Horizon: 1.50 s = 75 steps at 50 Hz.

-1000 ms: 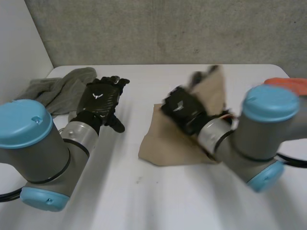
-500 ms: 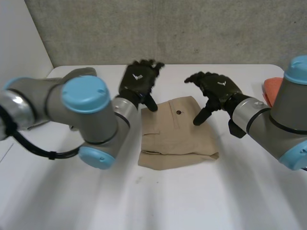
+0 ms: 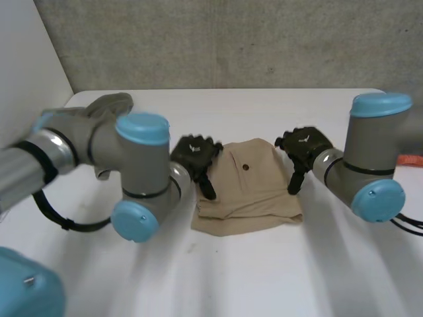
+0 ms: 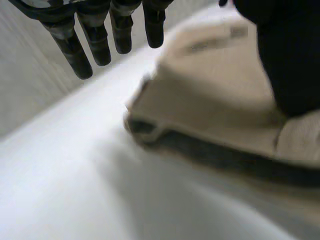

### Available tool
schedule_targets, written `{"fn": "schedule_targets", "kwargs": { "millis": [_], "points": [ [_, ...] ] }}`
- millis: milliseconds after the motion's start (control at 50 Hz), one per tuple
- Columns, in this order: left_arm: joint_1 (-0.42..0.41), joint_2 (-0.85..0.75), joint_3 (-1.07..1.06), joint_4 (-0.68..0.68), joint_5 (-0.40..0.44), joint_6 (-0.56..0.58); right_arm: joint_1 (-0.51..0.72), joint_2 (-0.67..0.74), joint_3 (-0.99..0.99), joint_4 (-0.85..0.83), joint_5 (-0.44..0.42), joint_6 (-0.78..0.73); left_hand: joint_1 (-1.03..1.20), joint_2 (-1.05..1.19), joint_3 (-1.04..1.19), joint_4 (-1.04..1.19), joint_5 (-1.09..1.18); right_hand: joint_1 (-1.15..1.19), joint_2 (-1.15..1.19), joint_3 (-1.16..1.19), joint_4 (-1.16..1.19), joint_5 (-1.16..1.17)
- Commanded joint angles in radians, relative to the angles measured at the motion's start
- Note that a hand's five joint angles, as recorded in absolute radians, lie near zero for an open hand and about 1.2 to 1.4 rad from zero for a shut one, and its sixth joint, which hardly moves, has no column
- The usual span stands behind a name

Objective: Fold the laundry.

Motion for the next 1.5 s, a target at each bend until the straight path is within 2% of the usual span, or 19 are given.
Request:
{"fn": "schedule_targets", "kwargs": {
  "millis": [20, 60, 120, 140, 160, 240, 320, 400, 480, 720, 840, 1120, 1200, 1280, 1300, 1440, 1500],
  "points": [
    [-0.002, 0.233, -0.08, 0.025, 0.009, -0.018, 0.007, -0.268, 0.264, -0.219, 0.007, 0.024, -0.023, -0.03, -0.037, -0.029, -0.046, 0.02, -0.046, -0.043, -0.062, -0.069],
    [-0.002, 0.283, -0.097, 0.022, 0.029, -0.026, 0.01, -0.34, 0.359, -0.3, 0.012, 0.029, -0.023, -0.03, -0.037, -0.029, -0.046, 0.02, -0.046, -0.043, -0.062, -0.069],
    [0.004, 0.379, -0.144, 0.018, 0.126, -0.05, 0.018, -0.414, 0.444, -0.348, 0.018, 0.049, -0.02, -0.027, -0.034, -0.026, -0.043, 0.02, -0.046, -0.043, -0.062, -0.069],
    [0.009, 0.399, -0.156, 0.016, 0.159, -0.056, 0.028, -0.452, 0.5, -0.366, 0.018, 0.069, -0.011, -0.018, -0.026, -0.017, -0.034, 0.02, -0.046, -0.043, -0.062, -0.069],
    [0.016, 0.432, -0.184, 0.01, 0.228, -0.067, 0.034, -0.468, 0.525, -0.372, 0.016, 0.081, -0.005, -0.012, -0.02, -0.011, -0.028, 0.02, -0.046, -0.043, -0.062, -0.069],
    [0.048, 0.5, -0.247, -0.037, 0.365, -0.095, 0.074, -0.482, 0.643, -0.389, 0.01, 0.119, -0.002, -0.009, -0.017, -0.008, -0.025, 0.02, -0.046, -0.043, -0.062, -0.069],
    [0.077, 0.547, -0.275, -0.085, 0.436, -0.107, 0.105, -0.476, 0.746, -0.492, 0.001, 0.136, -0.005, -0.012, -0.02, -0.011, -0.028, 0.02, -0.046, -0.043, -0.062, -0.069],
    [0.084, 0.566, -0.292, -0.111, 0.463, -0.113, 0.119, -0.43, 0.812, -0.618, -0.002, 0.124, -0.008, -0.015, -0.023, -0.014, -0.031, 0.02, -0.046, -0.043, -0.062, -0.069],
    [0.084, 0.569, -0.293, -0.111, 0.467, -0.116, 0.137, -0.362, 0.806, -0.674, -0.001, 0.119, -0.005, -0.012, -0.02, -0.011, -0.028, 0.02, -0.046, -0.043, -0.062, -0.069],
    [0.084, 0.567, -0.296, -0.11, 0.463, -0.119, 0.145, -0.21, 0.708, -0.687, -0.002, 0.06, -0.008, -0.015, -0.023, -0.014, -0.031, 0.02, -0.046, -0.043, -0.062, -0.069],
    [0.084, 0.566, -0.296, -0.11, 0.463, -0.119, 0.143, -0.178, 0.659, -0.704, -0.005, 0.054, -0.008, -0.015, -0.023, -0.014, -0.031, 0.273, 0.207, 0.211, 0.191, 0.184],
    [0.081, 0.569, -0.298, -0.11, 0.462, -0.122, 0.143, -0.123, 0.556, -0.704, -0.008, 0.055, -0.008, -0.015, -0.023, -0.014, -0.031, 0.356, 0.29, 0.293, 0.274, 0.267],
    [0.081, 0.569, -0.299, -0.11, 0.462, -0.13, 0.143, -0.079, 0.516, -0.701, -0.005, 0.057, -0.008, -0.015, -0.023, -0.014, -0.031, 0.517, 0.451, 0.454, 0.435, 0.428],
    [0.081, 0.567, -0.305, -0.11, 0.462, -0.133, 0.143, -0.062, 0.485, -0.698, -0.001, 0.055, -0.008, -0.015, -0.023, -0.014, -0.031, 1.0, 0.934, 0.938, 0.919, 0.911],
    [0.081, 0.567, -0.305, -0.108, 0.462, -0.133, 0.139, -0.066, 0.475, -0.699, 0.001, 0.057, -0.008, -0.015, -0.023, -0.014, -0.031, 1.239, 1.173, 1.176, 1.157, 1.15],
    [0.084, 0.569, -0.307, -0.107, 0.462, -0.135, 0.128, -0.089, 0.419, -0.687, 0.001, 0.054, -0.008, -0.015, -0.023, -0.014, -0.031, 1.241, 1.176, 1.179, 1.16, 1.152],
    [0.084, 0.571, -0.307, -0.107, 0.462, -0.136, 0.084, -0.103, 0.409, -0.667, -0.01, 0.047, -0.008, -0.015, -0.023, -0.014, -0.031, 1.241, 1.176, 1.179, 1.16, 1.152]
  ]
}}
